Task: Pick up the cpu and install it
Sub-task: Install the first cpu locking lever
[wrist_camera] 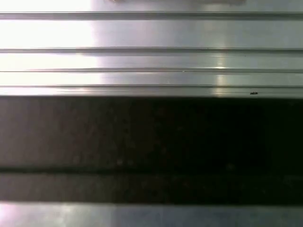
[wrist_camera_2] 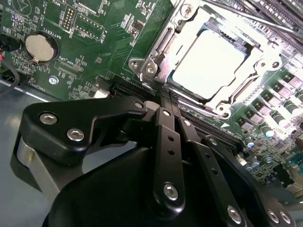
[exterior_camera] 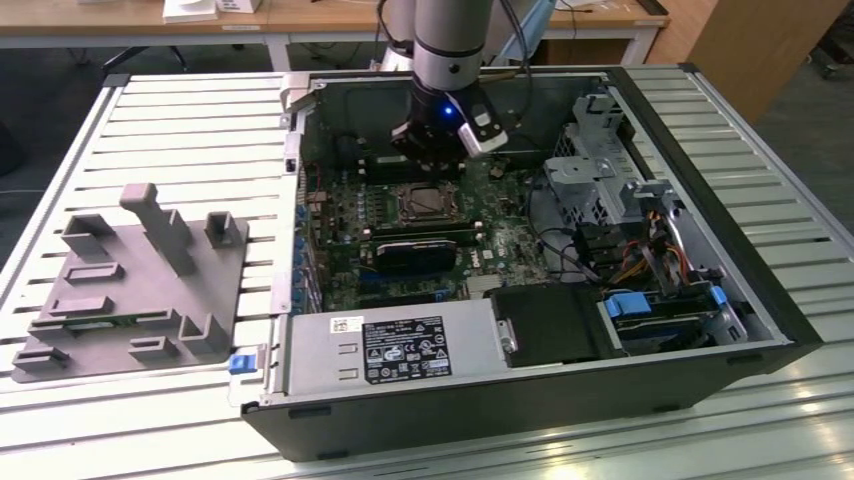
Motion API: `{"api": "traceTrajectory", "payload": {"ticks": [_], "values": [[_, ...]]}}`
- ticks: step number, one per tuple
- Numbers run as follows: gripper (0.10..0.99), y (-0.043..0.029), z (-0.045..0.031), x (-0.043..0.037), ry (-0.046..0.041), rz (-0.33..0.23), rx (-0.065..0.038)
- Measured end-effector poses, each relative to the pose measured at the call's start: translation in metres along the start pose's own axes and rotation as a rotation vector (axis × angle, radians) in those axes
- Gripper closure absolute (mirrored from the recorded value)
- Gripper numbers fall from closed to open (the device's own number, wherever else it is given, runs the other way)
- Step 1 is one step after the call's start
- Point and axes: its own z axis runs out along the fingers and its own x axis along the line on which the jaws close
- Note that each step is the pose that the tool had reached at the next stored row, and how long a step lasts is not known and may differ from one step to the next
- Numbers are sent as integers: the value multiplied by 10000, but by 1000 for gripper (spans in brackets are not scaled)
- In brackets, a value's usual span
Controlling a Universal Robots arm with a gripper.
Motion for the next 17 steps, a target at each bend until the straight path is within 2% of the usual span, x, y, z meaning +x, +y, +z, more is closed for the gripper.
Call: {"api": "traceTrajectory", "payload": {"ticks": [4,10,14,17], "values": [[980,0,18,-6,-1,0,40],[980,0,16,-11,11,1,45],[980,9,-109,-9,18,2,44],[980,11,-130,-9,20,2,42]]}}
